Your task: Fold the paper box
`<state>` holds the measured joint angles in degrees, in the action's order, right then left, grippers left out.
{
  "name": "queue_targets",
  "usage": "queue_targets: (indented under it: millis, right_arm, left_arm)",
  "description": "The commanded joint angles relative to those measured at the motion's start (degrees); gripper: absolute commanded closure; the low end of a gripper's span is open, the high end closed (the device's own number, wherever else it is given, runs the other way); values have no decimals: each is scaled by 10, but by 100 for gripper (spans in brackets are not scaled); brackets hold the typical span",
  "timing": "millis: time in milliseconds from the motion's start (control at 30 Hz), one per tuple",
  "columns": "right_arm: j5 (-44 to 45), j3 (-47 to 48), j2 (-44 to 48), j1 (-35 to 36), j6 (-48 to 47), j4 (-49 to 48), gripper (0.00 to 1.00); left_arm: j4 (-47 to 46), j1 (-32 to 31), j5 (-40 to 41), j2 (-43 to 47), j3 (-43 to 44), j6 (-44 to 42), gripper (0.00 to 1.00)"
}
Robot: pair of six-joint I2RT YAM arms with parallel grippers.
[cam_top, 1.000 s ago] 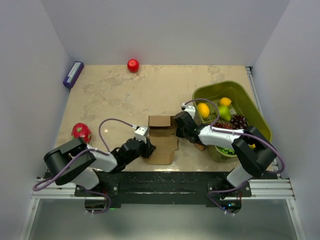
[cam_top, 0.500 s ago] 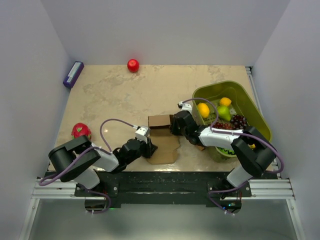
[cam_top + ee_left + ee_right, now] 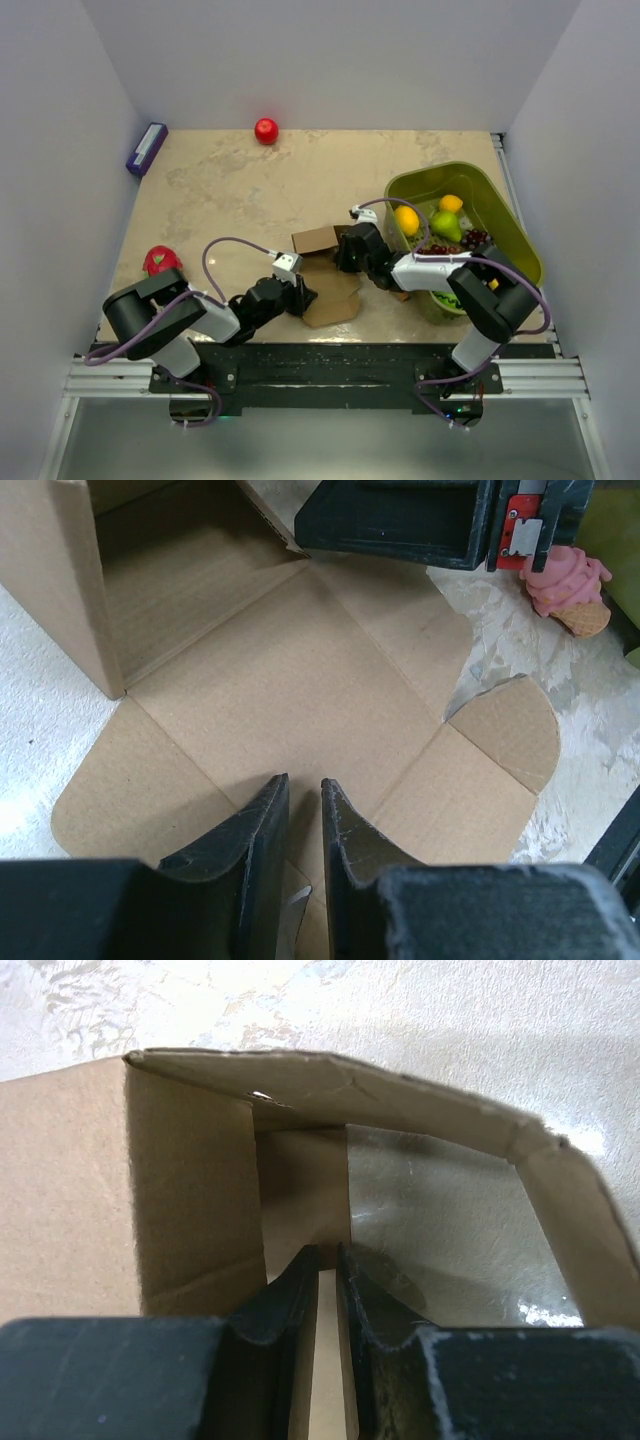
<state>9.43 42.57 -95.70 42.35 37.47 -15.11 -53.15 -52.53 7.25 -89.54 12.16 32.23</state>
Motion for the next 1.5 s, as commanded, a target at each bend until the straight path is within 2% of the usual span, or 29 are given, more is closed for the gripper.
queue_targets:
  millis: [0,100,233,433,567,733,933,1100,1233,1367,1467]
  right_arm:
    - [1,3,24,2,-6,9,82]
    - [8,8,54,2,-13,53,77]
    - [17,12,120,1,-24,125,60]
    - [47,5,216,0,-57,203,44]
    - [88,17,239,-13,-86,242,40]
    - [88,20,229,-46,-106,240,38]
    - [69,16,184,-57,-110,198,40]
    - [61,8,170,-57,-108,184,49]
    - [57,1,168,-57,-108,171,55]
    - [55,-9,163,-58,-116,159,69]
    - [47,-7,161,-58,-132,158,79]
  left_arm:
    - [58,-5,6,-10,1,13,76]
    - [66,-5,9,1,0,15,76]
    - [80,-6,11,20,5,10,76]
    - [112,-9,19,48,17,-2,76]
    - [141,-12,31,67,28,-16,75]
    - [167,-14,40,93,52,-37,72]
    - [208,-24,47,125,102,-59,69]
    - [202,-38,50,119,137,-71,68]
    - [168,-43,30,66,152,-68,68]
    - [114,-56,22,-19,165,-71,68]
    - [132,-65,56,-66,182,-85,69]
